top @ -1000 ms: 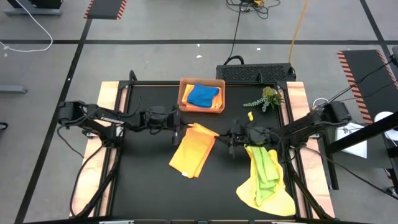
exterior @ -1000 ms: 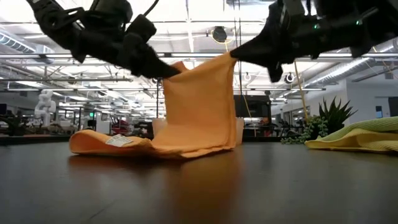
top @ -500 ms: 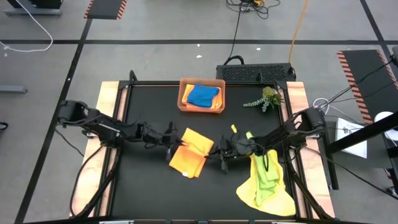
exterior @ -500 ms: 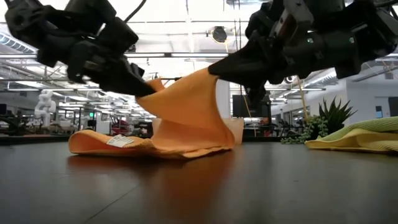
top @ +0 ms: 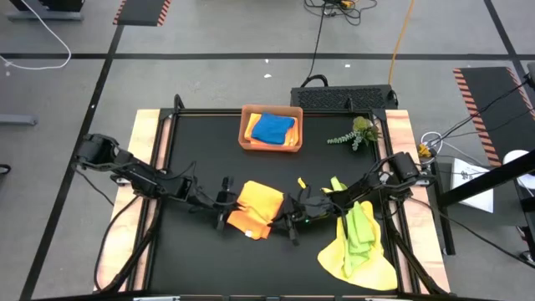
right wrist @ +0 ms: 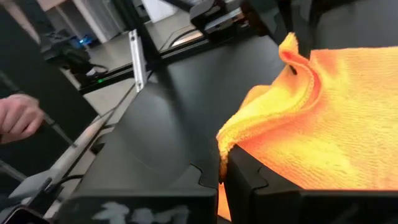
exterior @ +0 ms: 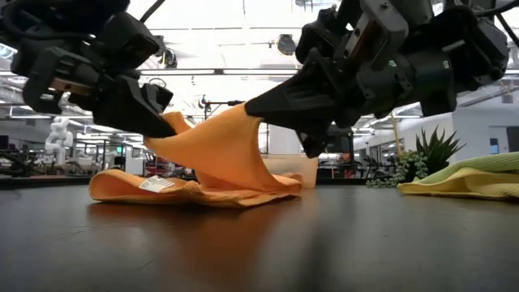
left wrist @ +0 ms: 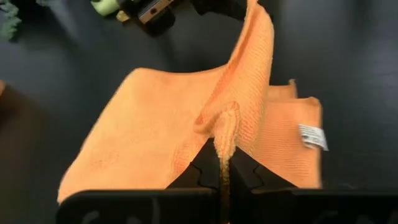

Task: Fold microfiber towels
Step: Fold the orange towel

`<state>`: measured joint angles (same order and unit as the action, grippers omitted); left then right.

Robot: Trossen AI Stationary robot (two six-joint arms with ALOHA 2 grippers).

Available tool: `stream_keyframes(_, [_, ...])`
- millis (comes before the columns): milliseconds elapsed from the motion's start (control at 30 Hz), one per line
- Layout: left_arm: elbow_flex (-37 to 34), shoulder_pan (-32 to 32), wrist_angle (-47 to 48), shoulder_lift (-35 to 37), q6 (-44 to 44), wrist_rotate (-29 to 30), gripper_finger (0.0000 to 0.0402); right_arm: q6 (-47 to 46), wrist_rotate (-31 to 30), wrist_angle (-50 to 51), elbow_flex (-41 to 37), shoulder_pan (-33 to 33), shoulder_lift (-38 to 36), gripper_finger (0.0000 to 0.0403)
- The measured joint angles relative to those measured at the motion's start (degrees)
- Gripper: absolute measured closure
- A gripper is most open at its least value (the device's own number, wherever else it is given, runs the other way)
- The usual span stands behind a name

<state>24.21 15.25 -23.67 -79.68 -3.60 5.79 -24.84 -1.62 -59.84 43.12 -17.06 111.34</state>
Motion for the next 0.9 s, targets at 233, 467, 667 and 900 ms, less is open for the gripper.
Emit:
stream_keyframes(233, [0.0,2.54,0.3,0.0,2.67,-0.18,0.0386,-0.03,1.82,0.01,1.02,-0.41,1.3,0.0403])
stream_keyframes(467, [0.0,4.1,1.5,-0.02,2.71,-0.21,0.0374,0.65,1.84,-0.31,1.02,-1.13,1.31,0.038])
stream_keyframes(667, [0.01,5.14,1.69,-0.02,3.31,-0.24,0.0324,1.1,3.15,-0.07,1.02,-2.26,1.3,0.0325])
stream_keyframes(900, [0.02,6.77,2.22,-0.02,7.6,-4.17,0.0271,1.7,3.6,0.01,1.02,-2.98,1.3,0.028])
